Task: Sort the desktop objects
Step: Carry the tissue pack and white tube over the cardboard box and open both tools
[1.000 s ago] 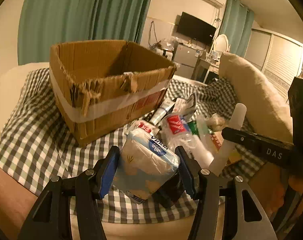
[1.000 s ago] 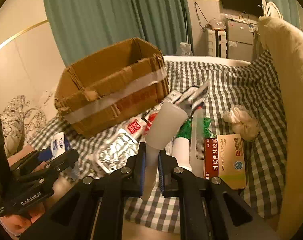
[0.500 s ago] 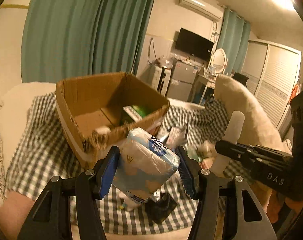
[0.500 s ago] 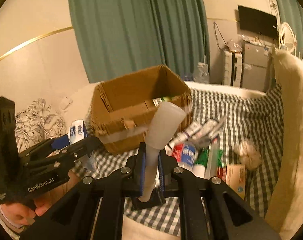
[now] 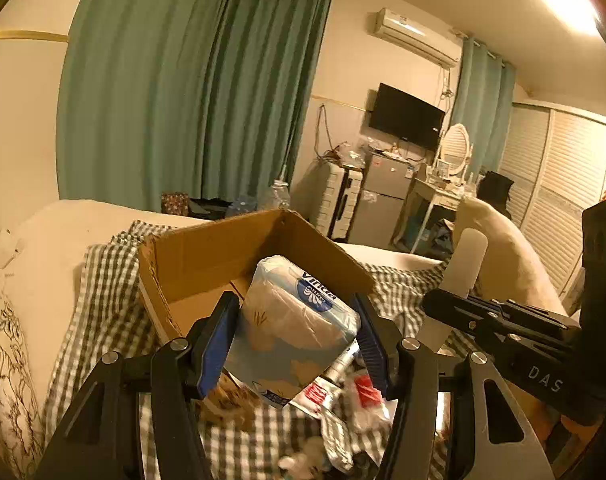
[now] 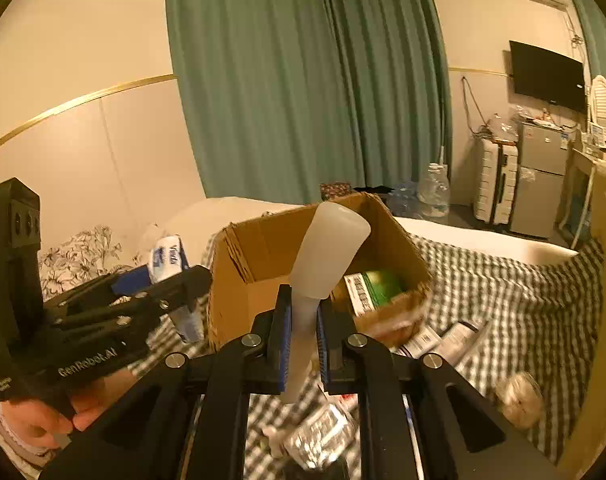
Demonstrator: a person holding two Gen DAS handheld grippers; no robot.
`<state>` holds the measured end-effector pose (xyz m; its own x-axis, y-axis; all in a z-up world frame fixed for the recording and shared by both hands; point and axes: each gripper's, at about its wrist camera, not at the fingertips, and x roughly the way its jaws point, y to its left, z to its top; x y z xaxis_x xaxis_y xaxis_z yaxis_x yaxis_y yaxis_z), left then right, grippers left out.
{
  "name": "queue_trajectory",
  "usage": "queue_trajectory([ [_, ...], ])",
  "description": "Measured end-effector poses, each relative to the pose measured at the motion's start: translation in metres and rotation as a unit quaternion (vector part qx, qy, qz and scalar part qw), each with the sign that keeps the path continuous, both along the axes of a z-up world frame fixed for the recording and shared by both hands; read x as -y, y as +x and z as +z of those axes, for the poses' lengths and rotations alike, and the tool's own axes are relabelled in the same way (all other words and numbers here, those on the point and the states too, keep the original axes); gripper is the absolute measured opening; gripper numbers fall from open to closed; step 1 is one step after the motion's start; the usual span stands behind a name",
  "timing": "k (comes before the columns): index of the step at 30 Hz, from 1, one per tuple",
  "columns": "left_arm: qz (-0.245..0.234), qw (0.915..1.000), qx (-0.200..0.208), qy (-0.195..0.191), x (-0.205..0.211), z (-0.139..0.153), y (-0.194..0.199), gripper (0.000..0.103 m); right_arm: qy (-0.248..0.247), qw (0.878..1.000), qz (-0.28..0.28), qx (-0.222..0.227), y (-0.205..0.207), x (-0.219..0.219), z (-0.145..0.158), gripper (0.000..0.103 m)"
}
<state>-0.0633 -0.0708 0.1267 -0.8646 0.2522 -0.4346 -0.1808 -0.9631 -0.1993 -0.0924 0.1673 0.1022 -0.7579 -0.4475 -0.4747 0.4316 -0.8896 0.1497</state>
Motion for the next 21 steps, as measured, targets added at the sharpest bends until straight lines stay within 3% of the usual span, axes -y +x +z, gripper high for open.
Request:
queue_trajectory([
  [5,0.014,0.9998,0.01,0.009,0.012,-0.008,-0.033,0.059,-0.01,1.0,0.012,0.008,-0.034,0.018,-0.007,0.011],
  [17,0.022,0.999,0.038,0.008,0.024,-0.052,-0.098,0.059,-0.021,0.998,0.007,0.054,-0.11,0.031,-0.054,0.014],
  [18,0.026,0.9987,0.043,0.01,0.026,-0.056,-0.1,0.06,-0.023,0.998,0.005,0.056,-0.114,0.031,-0.056,0.017],
  [20,0.032,0.9979,0.053,0.018,0.028,-0.065,-0.105,0.064,-0.027,0.998,0.0,0.06,-0.12,0.031,-0.062,0.032],
  [21,0.033,0.9976,0.057,0.023,0.03,-0.068,-0.107,0.071,-0.032,0.997,0.0,0.065,-0.121,0.03,-0.065,0.049],
])
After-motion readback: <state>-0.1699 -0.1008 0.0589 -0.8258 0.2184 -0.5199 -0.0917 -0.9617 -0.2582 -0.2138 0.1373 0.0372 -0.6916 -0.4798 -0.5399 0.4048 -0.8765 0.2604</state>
